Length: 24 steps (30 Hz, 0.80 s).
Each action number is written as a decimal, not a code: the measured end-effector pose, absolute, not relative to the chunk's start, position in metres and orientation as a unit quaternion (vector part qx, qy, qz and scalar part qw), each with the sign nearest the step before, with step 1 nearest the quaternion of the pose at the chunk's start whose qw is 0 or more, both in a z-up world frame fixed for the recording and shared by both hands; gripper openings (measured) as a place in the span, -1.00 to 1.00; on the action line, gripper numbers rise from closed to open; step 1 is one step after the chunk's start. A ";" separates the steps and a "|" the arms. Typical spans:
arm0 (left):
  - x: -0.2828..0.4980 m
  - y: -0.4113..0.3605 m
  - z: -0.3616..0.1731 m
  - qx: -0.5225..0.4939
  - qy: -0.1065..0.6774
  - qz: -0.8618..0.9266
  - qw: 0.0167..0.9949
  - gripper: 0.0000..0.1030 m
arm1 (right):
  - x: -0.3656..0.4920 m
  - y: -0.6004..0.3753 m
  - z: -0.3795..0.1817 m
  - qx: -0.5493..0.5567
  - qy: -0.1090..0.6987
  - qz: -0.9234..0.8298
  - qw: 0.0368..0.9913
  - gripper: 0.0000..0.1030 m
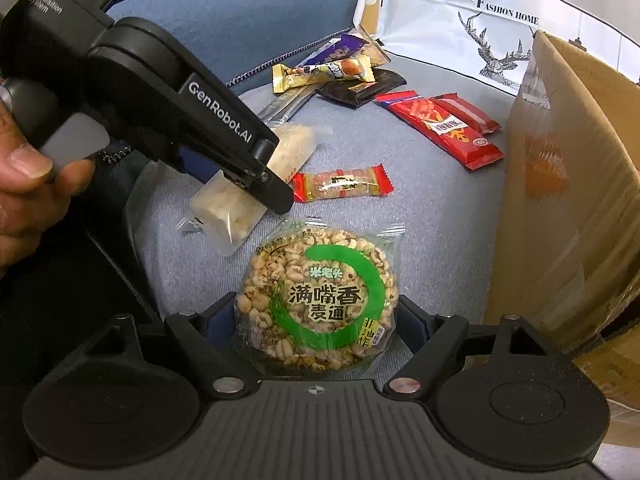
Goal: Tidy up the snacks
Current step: 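Close the left gripper on the rice-cracker bar while the right gripper grasps the peanut cake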
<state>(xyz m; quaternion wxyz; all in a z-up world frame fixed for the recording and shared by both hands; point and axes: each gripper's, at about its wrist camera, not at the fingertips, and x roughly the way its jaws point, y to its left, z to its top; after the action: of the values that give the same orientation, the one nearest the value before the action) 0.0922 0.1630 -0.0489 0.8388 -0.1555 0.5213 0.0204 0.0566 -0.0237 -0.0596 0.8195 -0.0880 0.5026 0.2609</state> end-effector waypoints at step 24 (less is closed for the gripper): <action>0.094 0.161 -0.049 -0.146 0.524 0.020 0.839 -0.02 | 0.054 -0.023 -0.061 -0.098 0.499 0.261 0.821 0.59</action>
<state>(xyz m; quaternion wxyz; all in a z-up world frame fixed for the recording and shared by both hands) 0.0940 0.1611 -0.0494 0.8391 -0.1464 0.5236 0.0196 0.0542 -0.0234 -0.0607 0.8206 -0.0977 0.4991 0.2605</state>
